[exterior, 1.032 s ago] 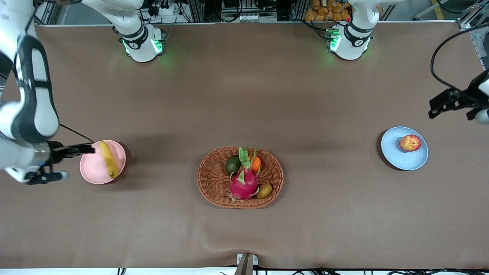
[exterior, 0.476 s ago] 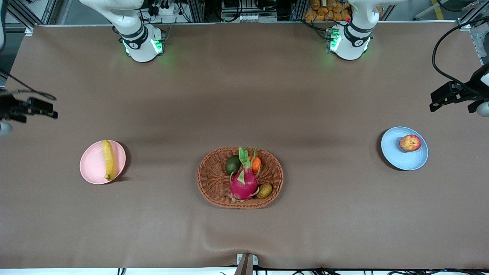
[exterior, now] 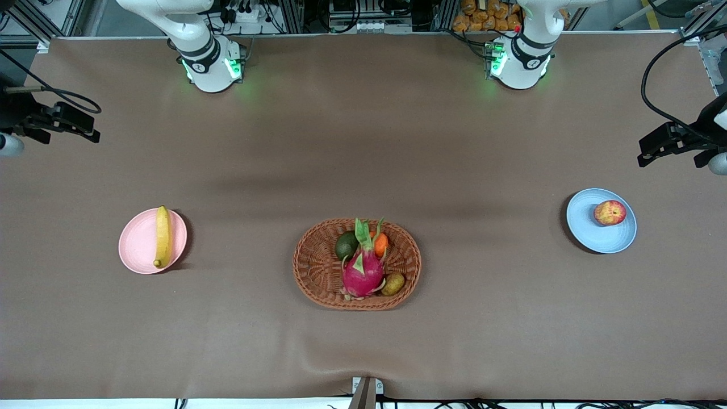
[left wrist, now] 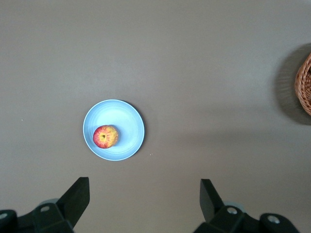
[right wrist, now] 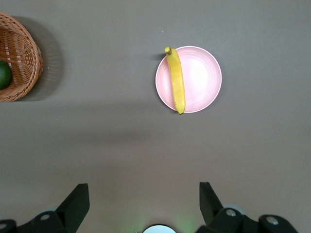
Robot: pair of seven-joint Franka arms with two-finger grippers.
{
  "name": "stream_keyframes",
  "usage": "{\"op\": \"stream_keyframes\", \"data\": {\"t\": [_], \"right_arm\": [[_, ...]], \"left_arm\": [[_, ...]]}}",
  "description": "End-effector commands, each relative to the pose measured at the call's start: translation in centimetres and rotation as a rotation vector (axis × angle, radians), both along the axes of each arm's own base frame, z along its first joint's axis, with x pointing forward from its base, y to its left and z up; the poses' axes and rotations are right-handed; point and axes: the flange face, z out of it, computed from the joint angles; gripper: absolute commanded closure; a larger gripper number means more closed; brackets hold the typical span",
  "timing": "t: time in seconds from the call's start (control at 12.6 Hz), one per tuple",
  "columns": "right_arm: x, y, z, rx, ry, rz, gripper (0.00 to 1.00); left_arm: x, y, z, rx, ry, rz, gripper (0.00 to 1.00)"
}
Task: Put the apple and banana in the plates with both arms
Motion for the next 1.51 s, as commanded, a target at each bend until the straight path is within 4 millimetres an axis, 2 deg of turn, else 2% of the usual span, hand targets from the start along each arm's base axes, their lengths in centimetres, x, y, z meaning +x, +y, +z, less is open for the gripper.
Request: {"op": "stream_keyframes", "data": {"t": [0.0,0.24,0.87,1.43], "right_arm": [[-1.1,-0.7,0.2,-0.007,0.009,-0.019,0.00],[-1.3,-1.8,0.2,-0.005,0.017,-0.037,0.00],[-0.6,-1.7,-0.6,-0.008,0.026,-0.047,0.00],[-0.7,-1.9,-0.3,-0.009,0.020,-0.054,0.00]], "left_arm": [[-0.2,-0.1,0.2,-0.013,0.003,0.017,0.00],[-0.2,-0.1,0.2,-0.015,0.003,0.014,0.00],[-0.3,-0.4,0.2,-0.033,0.010,0.010,0.00],[-0.1,-0.7,-0.2,-0.033,0.019,0.010,0.00]]}}
